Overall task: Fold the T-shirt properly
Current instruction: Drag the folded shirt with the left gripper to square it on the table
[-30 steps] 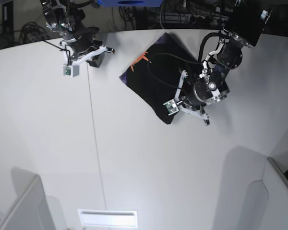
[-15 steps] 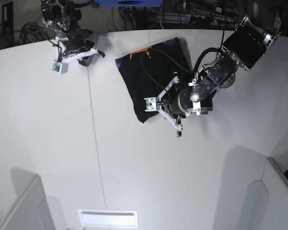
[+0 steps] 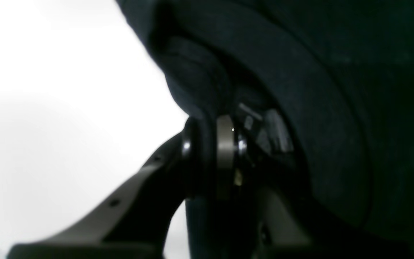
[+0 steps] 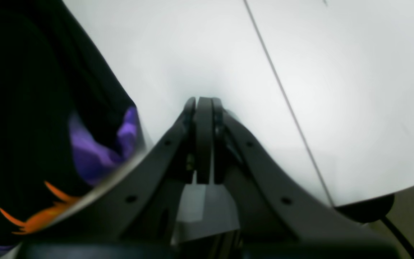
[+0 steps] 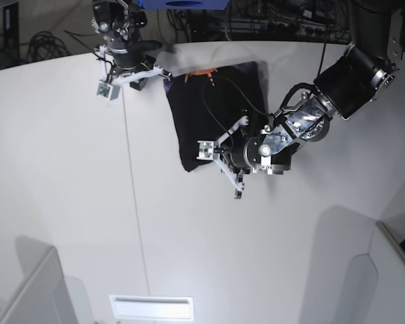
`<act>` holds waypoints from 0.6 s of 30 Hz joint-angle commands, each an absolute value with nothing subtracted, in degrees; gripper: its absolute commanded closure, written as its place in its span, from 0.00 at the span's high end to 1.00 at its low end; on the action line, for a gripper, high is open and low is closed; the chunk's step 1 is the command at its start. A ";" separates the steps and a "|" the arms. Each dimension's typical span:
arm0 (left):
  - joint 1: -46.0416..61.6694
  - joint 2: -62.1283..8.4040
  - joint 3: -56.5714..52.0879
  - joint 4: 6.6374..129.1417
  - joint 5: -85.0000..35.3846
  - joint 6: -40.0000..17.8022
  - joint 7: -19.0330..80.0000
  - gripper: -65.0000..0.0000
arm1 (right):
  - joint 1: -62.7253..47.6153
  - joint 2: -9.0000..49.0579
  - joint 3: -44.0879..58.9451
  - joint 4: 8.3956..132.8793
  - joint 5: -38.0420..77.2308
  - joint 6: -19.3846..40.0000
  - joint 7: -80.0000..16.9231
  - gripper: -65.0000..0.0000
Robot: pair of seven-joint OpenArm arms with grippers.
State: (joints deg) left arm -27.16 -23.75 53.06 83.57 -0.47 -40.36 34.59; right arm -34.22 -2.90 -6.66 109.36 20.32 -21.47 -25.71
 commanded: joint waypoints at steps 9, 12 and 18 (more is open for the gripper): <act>-29.93 -24.13 58.42 79.87 -0.92 -40.00 28.09 0.00 | -33.71 -2.86 -6.37 110.20 19.82 -21.32 -24.66 0.00; -31.25 -23.69 60.53 78.46 -0.84 -40.00 26.68 0.00 | -33.19 -2.77 -6.64 110.29 19.82 -21.32 -24.75 0.00; -33.19 -20.44 61.58 75.47 -0.92 -40.00 26.68 0.00 | -33.36 -3.21 -7.08 110.20 19.74 -21.32 -24.84 0.00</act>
